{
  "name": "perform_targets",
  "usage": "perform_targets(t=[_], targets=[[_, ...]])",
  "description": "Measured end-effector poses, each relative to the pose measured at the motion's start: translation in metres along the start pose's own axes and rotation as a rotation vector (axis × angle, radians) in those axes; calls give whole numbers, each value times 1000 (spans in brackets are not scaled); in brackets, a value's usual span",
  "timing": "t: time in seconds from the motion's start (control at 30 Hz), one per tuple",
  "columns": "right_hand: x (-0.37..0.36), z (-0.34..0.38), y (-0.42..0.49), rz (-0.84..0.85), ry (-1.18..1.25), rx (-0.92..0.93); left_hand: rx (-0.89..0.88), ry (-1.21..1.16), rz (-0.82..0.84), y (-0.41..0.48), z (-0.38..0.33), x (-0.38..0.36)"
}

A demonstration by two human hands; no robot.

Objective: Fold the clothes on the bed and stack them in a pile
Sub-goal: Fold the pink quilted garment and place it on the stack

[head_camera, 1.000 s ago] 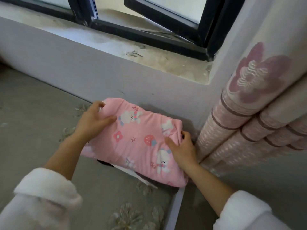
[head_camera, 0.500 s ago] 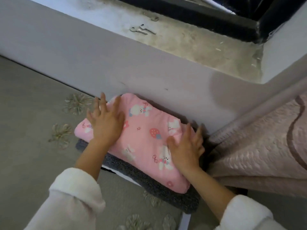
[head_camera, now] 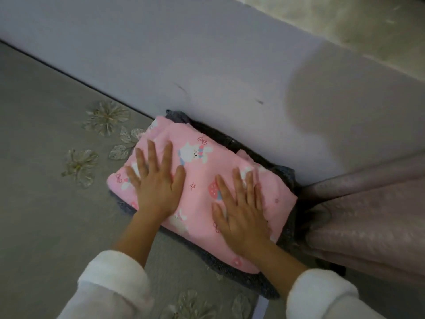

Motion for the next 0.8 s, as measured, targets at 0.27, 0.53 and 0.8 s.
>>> perform_targets(t=[0.27, 0.53, 0.8], targets=[[9, -1, 8, 89, -30, 5, 1, 20, -13, 2, -9, 7], [67, 6, -15, -2, -59, 48, 16, -8, -110, -34, -36, 62], [87, 15, -70, 33, 14, 112, 102, -60, -97, -131, -45, 89]])
Point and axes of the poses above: each hand's wrist, its own y-axis towards the middle knuckle, its own x-axis out of the back of the hand, z = x × y, the point moved 5 cm from there along y, towards the middle knuckle, and after that the axes turned 1 degree about -x, right-handed, at the moved point
